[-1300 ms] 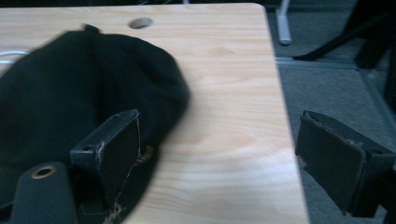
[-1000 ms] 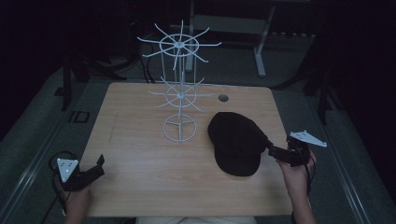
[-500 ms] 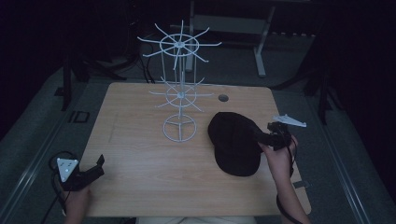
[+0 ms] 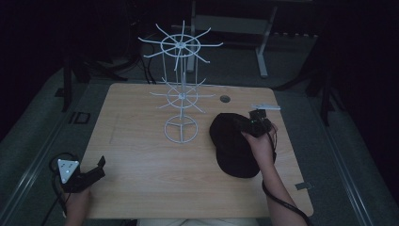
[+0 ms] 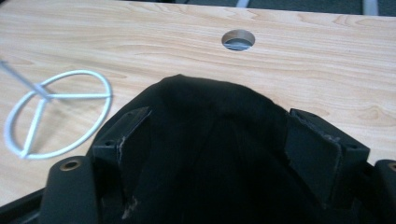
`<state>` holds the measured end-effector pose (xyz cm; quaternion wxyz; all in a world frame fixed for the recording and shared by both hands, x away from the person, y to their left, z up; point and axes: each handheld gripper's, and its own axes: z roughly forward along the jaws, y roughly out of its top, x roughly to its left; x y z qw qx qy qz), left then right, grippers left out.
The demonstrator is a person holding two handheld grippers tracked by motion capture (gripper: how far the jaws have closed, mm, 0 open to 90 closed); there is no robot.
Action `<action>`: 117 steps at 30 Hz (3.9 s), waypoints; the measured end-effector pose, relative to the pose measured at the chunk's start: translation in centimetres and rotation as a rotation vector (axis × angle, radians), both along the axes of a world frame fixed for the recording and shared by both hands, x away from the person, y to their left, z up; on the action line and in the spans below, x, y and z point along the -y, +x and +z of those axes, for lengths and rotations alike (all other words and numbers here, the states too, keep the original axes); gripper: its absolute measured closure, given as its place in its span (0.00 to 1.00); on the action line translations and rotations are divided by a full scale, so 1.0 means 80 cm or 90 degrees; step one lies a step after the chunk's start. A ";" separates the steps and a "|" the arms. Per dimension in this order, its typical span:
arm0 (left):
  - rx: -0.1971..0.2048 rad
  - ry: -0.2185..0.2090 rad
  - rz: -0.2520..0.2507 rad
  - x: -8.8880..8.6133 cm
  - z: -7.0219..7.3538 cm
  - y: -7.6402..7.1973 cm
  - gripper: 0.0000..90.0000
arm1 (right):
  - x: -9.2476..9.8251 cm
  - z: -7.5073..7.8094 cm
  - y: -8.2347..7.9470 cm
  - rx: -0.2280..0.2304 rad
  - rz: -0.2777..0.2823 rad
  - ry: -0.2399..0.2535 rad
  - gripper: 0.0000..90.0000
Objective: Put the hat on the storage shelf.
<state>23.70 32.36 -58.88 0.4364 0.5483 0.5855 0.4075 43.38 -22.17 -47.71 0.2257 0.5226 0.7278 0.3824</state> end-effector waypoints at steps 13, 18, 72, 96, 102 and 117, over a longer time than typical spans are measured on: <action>0.002 -0.003 -0.005 -0.001 0.000 0.000 0.06 | -0.013 -0.042 0.030 -0.088 -0.015 -0.045 0.44; 0.000 -0.004 -0.003 -0.001 0.000 0.000 0.06 | -0.015 -0.044 0.031 -0.099 0.004 -0.058 0.70; 0.003 0.004 -0.003 0.000 0.000 -0.001 0.06 | 0.054 0.121 -0.147 0.252 0.062 0.062 0.92; 0.000 -0.001 -0.005 0.000 0.000 0.000 0.06 | -0.004 0.281 -0.222 0.487 0.160 0.119 0.92; -0.001 0.002 -0.003 0.001 0.000 0.000 0.06 | -0.027 0.299 -0.226 0.511 0.190 0.136 0.92; -0.001 -0.004 -0.007 -0.001 0.000 0.000 0.06 | -0.099 0.291 -0.200 0.474 0.268 0.088 0.92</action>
